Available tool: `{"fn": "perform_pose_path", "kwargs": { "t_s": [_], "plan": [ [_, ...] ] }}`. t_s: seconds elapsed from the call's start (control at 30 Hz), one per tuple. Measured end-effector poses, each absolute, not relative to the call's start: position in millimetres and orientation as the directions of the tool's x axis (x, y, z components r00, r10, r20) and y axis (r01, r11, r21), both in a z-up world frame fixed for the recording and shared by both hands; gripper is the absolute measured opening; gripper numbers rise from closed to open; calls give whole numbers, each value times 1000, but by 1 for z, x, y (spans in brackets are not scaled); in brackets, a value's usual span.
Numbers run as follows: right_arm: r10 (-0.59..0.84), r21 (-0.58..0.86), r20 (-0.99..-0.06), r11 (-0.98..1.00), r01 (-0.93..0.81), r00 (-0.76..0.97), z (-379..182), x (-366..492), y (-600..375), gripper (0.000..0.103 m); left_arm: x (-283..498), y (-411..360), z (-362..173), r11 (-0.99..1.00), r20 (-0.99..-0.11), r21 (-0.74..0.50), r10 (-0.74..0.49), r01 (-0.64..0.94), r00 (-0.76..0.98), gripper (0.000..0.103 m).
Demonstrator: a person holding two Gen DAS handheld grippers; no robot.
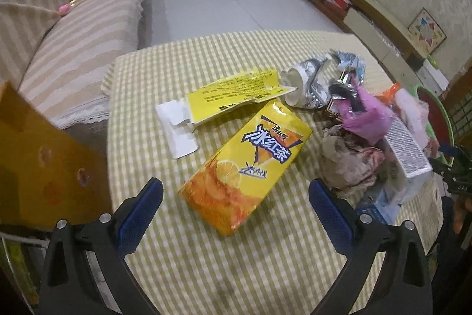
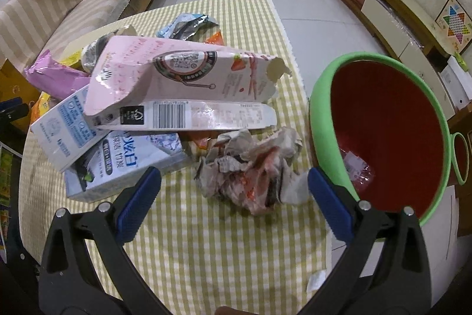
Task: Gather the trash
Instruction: 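Grasp the yellow iced-tea carton with the left gripper while the right gripper grasps the crumpled brown paper, then lift the carton with the left gripper while the right gripper carries the paper over the bin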
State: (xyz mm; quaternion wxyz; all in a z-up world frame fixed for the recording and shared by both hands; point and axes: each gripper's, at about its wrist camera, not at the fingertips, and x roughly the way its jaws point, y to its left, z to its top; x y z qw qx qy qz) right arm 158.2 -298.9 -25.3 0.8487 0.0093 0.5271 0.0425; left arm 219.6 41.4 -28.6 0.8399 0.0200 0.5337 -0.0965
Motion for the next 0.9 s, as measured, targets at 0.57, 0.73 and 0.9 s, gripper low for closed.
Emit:
{"fn": "perform_pose_path", "kwargs": {
  "t_s": [0.57,0.73,0.9],
  "plan": [
    [73,41,-916,995,-88,393,-43,165,-302,67,252,15,-69,953,-943,19,-84,302,323,78],
    [74,32,-908,994,-109,413,-35,159,-299,50,237,13,-68,954,-942,4,-97,301,321,72],
    [83,37,-904,992,-118,419,-27,153,-299,39,218,11,-68,957,-942,-19,-113,288,315,68]
  ]
}}
